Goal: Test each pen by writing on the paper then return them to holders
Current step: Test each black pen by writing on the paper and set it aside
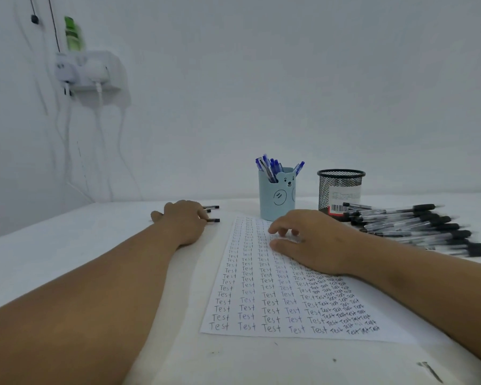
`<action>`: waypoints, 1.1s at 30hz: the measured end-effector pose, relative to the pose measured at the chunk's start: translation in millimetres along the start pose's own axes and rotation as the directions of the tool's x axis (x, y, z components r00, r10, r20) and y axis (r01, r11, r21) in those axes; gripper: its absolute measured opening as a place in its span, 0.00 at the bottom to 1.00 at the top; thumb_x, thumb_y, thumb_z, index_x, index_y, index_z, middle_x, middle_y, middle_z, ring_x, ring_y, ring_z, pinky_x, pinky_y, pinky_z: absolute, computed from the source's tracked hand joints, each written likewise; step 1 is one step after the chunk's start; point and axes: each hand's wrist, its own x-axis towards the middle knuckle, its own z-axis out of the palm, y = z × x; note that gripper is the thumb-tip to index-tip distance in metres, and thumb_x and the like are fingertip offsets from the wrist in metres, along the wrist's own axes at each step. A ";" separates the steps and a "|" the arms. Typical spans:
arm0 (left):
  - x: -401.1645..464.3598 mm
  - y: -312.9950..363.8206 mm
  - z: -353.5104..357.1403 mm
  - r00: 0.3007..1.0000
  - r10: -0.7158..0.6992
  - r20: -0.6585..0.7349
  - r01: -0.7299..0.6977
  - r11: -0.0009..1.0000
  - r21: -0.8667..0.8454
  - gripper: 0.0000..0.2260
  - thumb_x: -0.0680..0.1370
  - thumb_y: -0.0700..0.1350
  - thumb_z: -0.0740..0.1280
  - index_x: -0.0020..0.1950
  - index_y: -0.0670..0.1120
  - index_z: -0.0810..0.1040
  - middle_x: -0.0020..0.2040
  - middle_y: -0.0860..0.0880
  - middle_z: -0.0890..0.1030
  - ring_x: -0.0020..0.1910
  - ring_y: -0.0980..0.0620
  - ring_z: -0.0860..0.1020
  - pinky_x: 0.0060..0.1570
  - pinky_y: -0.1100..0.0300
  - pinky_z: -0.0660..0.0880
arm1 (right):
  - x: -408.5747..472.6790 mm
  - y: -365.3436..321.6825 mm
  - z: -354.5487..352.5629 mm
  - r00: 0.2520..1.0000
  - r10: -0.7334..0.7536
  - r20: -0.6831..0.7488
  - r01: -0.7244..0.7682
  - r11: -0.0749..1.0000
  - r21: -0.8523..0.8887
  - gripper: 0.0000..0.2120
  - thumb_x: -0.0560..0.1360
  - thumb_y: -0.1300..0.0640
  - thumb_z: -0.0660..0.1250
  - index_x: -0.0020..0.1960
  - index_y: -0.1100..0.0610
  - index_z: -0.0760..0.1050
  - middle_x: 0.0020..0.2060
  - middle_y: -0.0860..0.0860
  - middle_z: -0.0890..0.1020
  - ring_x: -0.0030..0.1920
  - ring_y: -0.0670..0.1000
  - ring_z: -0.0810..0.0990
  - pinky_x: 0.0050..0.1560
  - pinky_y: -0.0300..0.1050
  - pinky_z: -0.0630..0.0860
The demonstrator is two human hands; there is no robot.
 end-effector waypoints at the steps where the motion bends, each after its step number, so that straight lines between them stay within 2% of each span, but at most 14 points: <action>1: -0.7 0.8 -0.8 0.999 0.022 -0.041 -0.023 0.999 -0.023 0.07 0.82 0.50 0.61 0.54 0.61 0.76 0.62 0.55 0.76 0.64 0.48 0.70 0.62 0.49 0.61 | 0.0 0.4 0.1 1.000 -0.002 -0.005 0.002 1.000 0.005 0.19 0.80 0.40 0.63 0.67 0.46 0.75 0.57 0.43 0.78 0.57 0.45 0.74 0.61 0.43 0.72; 3: -2.0 5.7 -2.8 0.983 0.102 -0.156 -0.125 0.982 -0.143 0.06 0.83 0.48 0.60 0.51 0.58 0.75 0.53 0.55 0.80 0.58 0.48 0.75 0.58 0.51 0.64 | -0.4 1.7 -0.2 1.000 -0.003 -0.016 0.003 1.000 0.021 0.18 0.80 0.40 0.64 0.66 0.45 0.75 0.56 0.42 0.78 0.56 0.44 0.74 0.60 0.43 0.72; 5: -6.2 17.2 -7.8 0.960 0.167 -0.225 -0.252 0.869 -0.426 0.08 0.83 0.43 0.59 0.50 0.55 0.73 0.45 0.54 0.81 0.51 0.48 0.79 0.54 0.51 0.72 | -0.9 3.3 -1.1 1.000 0.001 -0.027 0.000 0.999 0.046 0.17 0.80 0.40 0.64 0.66 0.44 0.75 0.55 0.40 0.77 0.56 0.43 0.74 0.59 0.42 0.73; 8: -23.6 45.2 -20.5 0.965 0.160 -0.207 -0.260 0.501 -0.825 0.06 0.83 0.39 0.58 0.53 0.49 0.72 0.40 0.50 0.77 0.39 0.50 0.76 0.44 0.54 0.72 | -2.4 6.6 -3.8 0.999 0.018 -0.045 -0.014 0.996 0.089 0.16 0.79 0.41 0.65 0.65 0.43 0.76 0.54 0.39 0.78 0.55 0.42 0.75 0.58 0.42 0.74; 10: -34.5 58.9 -29.7 0.985 0.148 -0.088 -0.104 0.104 -0.989 0.04 0.83 0.41 0.58 0.50 0.47 0.71 0.35 0.49 0.71 0.34 0.50 0.69 0.39 0.56 0.67 | -3.1 9.3 -5.7 0.997 0.028 -0.071 -0.019 0.993 0.112 0.15 0.79 0.42 0.65 0.64 0.43 0.76 0.52 0.39 0.78 0.53 0.41 0.76 0.56 0.41 0.74; 11: -38.5 62.6 -34.6 0.985 0.175 -0.002 0.016 -0.101 -0.995 0.06 0.83 0.44 0.58 0.47 0.46 0.71 0.32 0.49 0.69 0.32 0.50 0.67 0.37 0.56 0.65 | -3.7 10.6 -6.5 0.996 0.035 -0.087 -0.025 0.992 0.123 0.14 0.79 0.42 0.65 0.63 0.43 0.77 0.51 0.38 0.79 0.53 0.40 0.76 0.55 0.40 0.74; 12: -42.0 65.0 -39.1 0.973 0.223 0.060 0.118 -0.257 -0.959 0.10 0.82 0.48 0.57 0.44 0.47 0.70 0.31 0.49 0.67 0.30 0.50 0.66 0.37 0.56 0.64 | -4.6 11.9 -7.3 0.994 0.044 -0.103 -0.030 0.990 0.135 0.13 0.79 0.42 0.65 0.62 0.43 0.77 0.51 0.38 0.79 0.52 0.40 0.76 0.54 0.40 0.74; 13: -44.5 66.2 -41.7 0.959 0.269 0.093 0.189 -0.357 -0.915 0.14 0.82 0.53 0.56 0.41 0.47 0.70 0.30 0.49 0.65 0.29 0.50 0.64 0.36 0.56 0.64 | -5.5 13.0 -7.8 0.992 0.054 -0.117 -0.036 0.989 0.146 0.12 0.79 0.43 0.66 0.62 0.43 0.78 0.50 0.38 0.80 0.51 0.40 0.77 0.53 0.39 0.74; 15: -47.6 67.8 -43.9 0.941 0.324 0.099 0.256 -0.489 -0.834 0.21 0.80 0.60 0.55 0.37 0.46 0.68 0.30 0.49 0.62 0.28 0.50 0.62 0.36 0.57 0.63 | -7.7 14.2 -9.1 0.988 0.070 -0.137 -0.046 0.984 0.170 0.11 0.79 0.44 0.66 0.60 0.43 0.78 0.49 0.38 0.80 0.49 0.40 0.77 0.52 0.39 0.74; 18: -50.1 68.9 -45.5 0.940 0.332 0.073 0.274 -0.612 -0.742 0.19 0.78 0.59 0.55 0.35 0.46 0.66 0.30 0.50 0.59 0.27 0.51 0.58 0.34 0.58 0.63 | -10.6 14.1 -10.3 0.981 0.098 -0.170 -0.060 0.974 0.217 0.08 0.80 0.47 0.67 0.59 0.43 0.79 0.47 0.39 0.80 0.48 0.40 0.77 0.48 0.34 0.72; 21: -51.6 67.5 -46.2 0.945 0.320 0.069 0.278 -0.672 -0.687 0.17 0.77 0.56 0.53 0.34 0.46 0.64 0.31 0.51 0.56 0.26 0.51 0.57 0.33 0.60 0.62 | -12.4 15.1 -9.8 0.965 0.137 -0.225 -0.068 0.955 0.288 0.08 0.80 0.49 0.68 0.58 0.45 0.80 0.46 0.41 0.81 0.46 0.42 0.78 0.46 0.33 0.73; 26: -53.4 67.3 -42.7 0.944 0.321 0.081 0.280 -0.647 -0.709 0.16 0.77 0.51 0.50 0.32 0.47 0.63 0.29 0.51 0.57 0.26 0.51 0.56 0.32 0.60 0.63 | -13.7 16.9 -9.4 0.937 0.161 -0.311 -0.048 0.939 0.341 0.08 0.80 0.55 0.67 0.56 0.46 0.82 0.39 0.41 0.79 0.37 0.37 0.75 0.39 0.28 0.70; 29: -55.5 71.5 -39.2 0.946 0.315 0.078 0.270 -0.630 -0.728 0.16 0.77 0.52 0.51 0.33 0.46 0.63 0.28 0.49 0.60 0.26 0.50 0.61 0.36 0.58 0.65 | -15.6 13.3 -14.5 0.930 0.145 -0.337 -0.020 0.937 0.349 0.08 0.82 0.53 0.65 0.55 0.49 0.82 0.34 0.39 0.78 0.34 0.35 0.75 0.37 0.29 0.70; 33: -61.2 82.8 -35.1 0.947 0.309 0.090 0.263 -0.583 -0.769 0.18 0.80 0.53 0.52 0.36 0.44 0.67 0.32 0.44 0.71 0.37 0.44 0.74 0.49 0.51 0.72 | -17.1 8.0 -18.8 0.924 0.044 -0.380 0.097 0.933 0.345 0.08 0.77 0.45 0.70 0.50 0.46 0.85 0.42 0.42 0.83 0.40 0.40 0.77 0.41 0.36 0.73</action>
